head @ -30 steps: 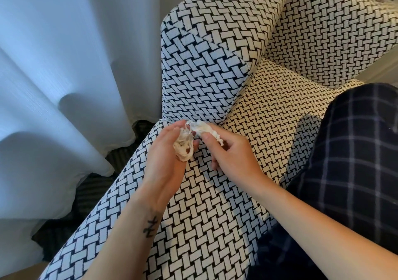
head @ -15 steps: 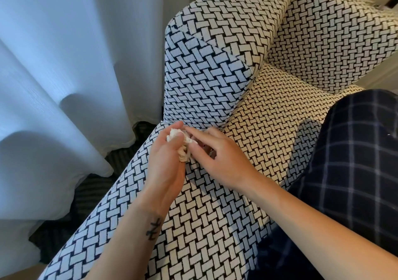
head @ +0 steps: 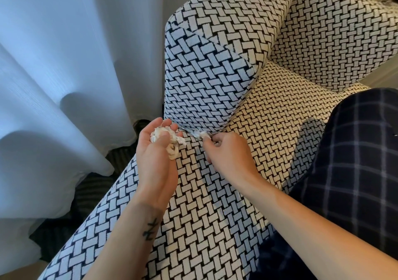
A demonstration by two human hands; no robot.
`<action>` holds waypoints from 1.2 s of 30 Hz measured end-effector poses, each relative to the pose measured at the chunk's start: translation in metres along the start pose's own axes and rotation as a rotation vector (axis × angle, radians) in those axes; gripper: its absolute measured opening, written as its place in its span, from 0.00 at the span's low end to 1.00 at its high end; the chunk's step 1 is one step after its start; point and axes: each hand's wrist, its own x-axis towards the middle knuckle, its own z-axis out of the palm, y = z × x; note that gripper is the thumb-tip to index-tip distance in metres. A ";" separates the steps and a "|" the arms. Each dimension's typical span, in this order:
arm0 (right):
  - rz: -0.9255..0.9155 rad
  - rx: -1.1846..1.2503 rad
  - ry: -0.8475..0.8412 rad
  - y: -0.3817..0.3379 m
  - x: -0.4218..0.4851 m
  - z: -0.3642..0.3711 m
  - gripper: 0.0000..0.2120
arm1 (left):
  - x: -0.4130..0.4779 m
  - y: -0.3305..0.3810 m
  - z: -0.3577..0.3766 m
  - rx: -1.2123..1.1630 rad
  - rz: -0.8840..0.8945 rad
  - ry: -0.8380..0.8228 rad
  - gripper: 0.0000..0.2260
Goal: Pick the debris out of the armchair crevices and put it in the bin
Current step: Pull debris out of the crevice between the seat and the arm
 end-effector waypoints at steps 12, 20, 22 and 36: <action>0.012 0.012 0.123 -0.011 0.017 0.024 0.24 | -0.002 0.003 0.002 -0.022 -0.055 -0.041 0.17; -0.009 0.233 0.144 -0.001 0.002 0.016 0.16 | 0.000 0.004 0.001 -0.012 -0.075 -0.030 0.18; -0.012 0.321 0.129 0.000 -0.004 0.009 0.13 | 0.000 0.003 0.001 -0.006 -0.083 -0.034 0.18; -0.154 0.548 -0.075 -0.017 -0.011 0.000 0.13 | -0.002 0.003 0.002 0.071 -0.115 -0.101 0.16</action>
